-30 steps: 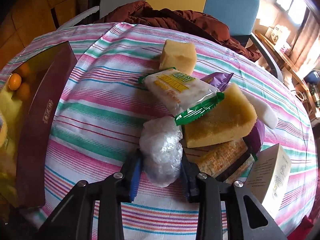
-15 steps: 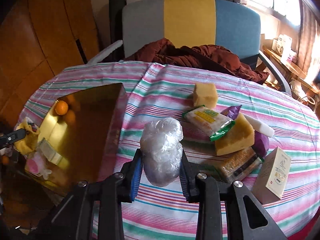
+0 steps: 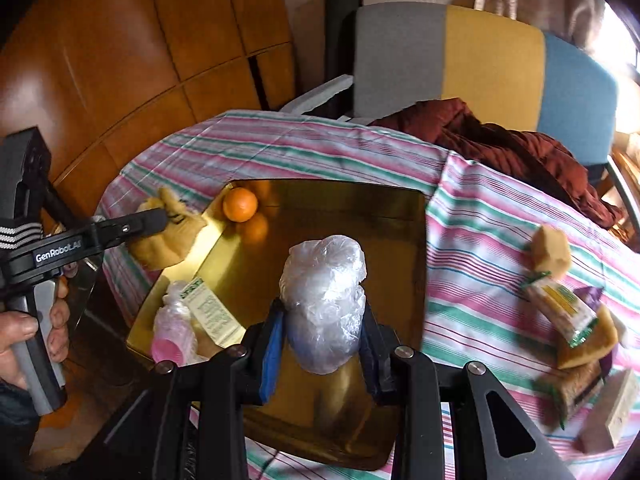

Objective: Organize objects
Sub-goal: 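Lower the toy and the bag into the gold tray and open both tools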

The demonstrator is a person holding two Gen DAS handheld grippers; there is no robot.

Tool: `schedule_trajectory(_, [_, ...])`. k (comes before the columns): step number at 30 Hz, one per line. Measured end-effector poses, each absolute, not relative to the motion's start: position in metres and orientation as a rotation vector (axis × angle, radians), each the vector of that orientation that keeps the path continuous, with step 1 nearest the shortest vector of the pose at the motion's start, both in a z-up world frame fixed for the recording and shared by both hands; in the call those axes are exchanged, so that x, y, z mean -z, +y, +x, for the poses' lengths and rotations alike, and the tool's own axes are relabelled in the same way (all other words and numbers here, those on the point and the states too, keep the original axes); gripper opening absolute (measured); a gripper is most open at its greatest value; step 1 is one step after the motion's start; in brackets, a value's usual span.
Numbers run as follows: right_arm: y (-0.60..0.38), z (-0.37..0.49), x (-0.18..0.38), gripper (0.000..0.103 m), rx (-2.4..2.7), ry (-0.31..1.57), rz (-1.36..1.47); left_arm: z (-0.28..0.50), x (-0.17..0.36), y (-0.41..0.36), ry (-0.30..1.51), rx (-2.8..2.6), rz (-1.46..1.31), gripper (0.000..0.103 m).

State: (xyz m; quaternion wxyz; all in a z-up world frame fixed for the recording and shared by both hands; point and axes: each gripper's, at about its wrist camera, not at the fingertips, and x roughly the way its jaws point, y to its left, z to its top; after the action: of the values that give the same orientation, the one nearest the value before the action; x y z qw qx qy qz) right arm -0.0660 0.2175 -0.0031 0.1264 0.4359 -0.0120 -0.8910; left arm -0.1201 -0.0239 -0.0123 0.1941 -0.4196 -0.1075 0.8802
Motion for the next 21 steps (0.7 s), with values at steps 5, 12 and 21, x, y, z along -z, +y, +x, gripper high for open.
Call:
schedule_trajectory(5, [0.196, -0.089, 0.007, 0.036, 2.553, -0.073, 1.265, -0.139, 0.023, -0.028, -0.316, -2.516, -1.233, 0.052])
schedule_trajectory(12, [0.189, -0.104, 0.018, 0.079, 2.584, -0.098, 1.287, -0.133, 0.034, -0.042, -0.347, -2.518, -1.282, 0.053])
schedule_trajectory(21, [0.206, -0.079, 0.037, 0.103, 2.637, -0.114, 1.351, -0.095, 0.034, -0.026, -0.225, -2.547, -1.260, 0.053])
